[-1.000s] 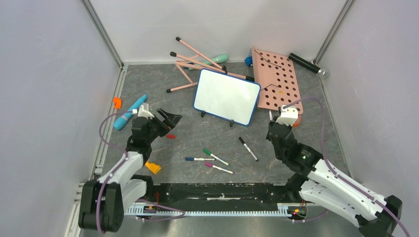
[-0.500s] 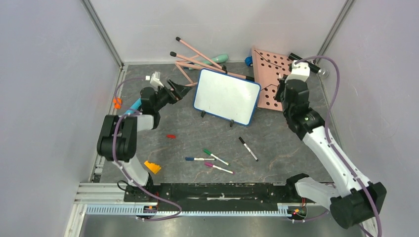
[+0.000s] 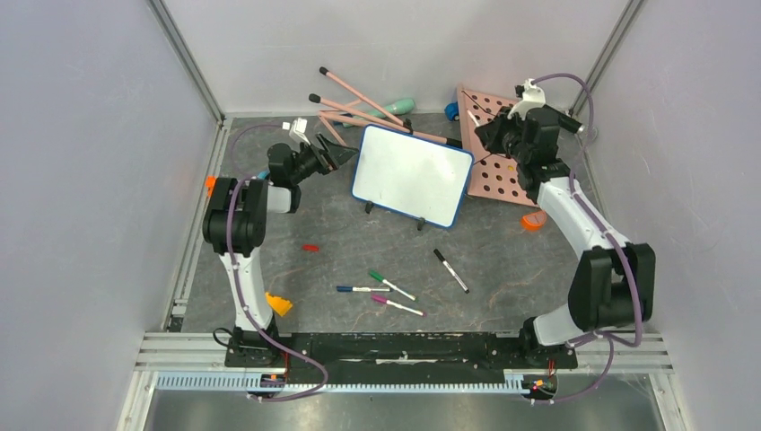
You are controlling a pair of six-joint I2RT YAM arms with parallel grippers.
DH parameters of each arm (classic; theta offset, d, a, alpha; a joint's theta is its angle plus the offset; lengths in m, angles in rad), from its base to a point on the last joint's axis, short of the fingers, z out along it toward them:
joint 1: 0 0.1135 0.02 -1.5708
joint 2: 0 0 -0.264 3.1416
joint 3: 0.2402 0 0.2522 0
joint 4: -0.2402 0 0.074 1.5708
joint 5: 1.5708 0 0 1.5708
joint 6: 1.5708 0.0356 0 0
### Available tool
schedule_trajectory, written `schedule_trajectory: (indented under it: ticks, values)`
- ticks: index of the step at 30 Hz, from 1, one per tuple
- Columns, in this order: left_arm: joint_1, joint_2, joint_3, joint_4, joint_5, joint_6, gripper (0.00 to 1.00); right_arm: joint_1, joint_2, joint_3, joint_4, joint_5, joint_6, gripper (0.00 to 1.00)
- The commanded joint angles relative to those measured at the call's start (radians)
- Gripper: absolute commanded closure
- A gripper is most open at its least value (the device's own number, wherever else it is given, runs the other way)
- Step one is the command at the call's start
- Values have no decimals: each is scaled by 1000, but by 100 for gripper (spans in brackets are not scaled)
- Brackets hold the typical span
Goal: Write a sentence on the whiteboard
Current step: Move the whiteboard to the center of the board.
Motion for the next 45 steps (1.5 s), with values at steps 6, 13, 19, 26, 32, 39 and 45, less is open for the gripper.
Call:
schedule_trajectory:
  ticks: [6,13,19,26,32,39,45]
  values:
    - [-20,146,171,30,166,-34,11,-7,147,86,165,-197,45,100]
    - [-46,181,197,52,241,-56,24,-7,217,103,145,-283,61,100]
    - [-47,212,182,216,289,-190,34,-7,218,82,109,-303,49,100]
    - [-47,190,117,309,340,-250,55,-7,214,69,65,-346,43,100]
    - [-47,202,93,393,383,-334,78,-6,185,73,52,-341,29,100]
    - [-42,147,-13,460,412,-346,93,-8,152,102,28,-351,27,100]
    - [-33,96,-130,518,414,-353,95,-7,95,68,18,-352,21,100]
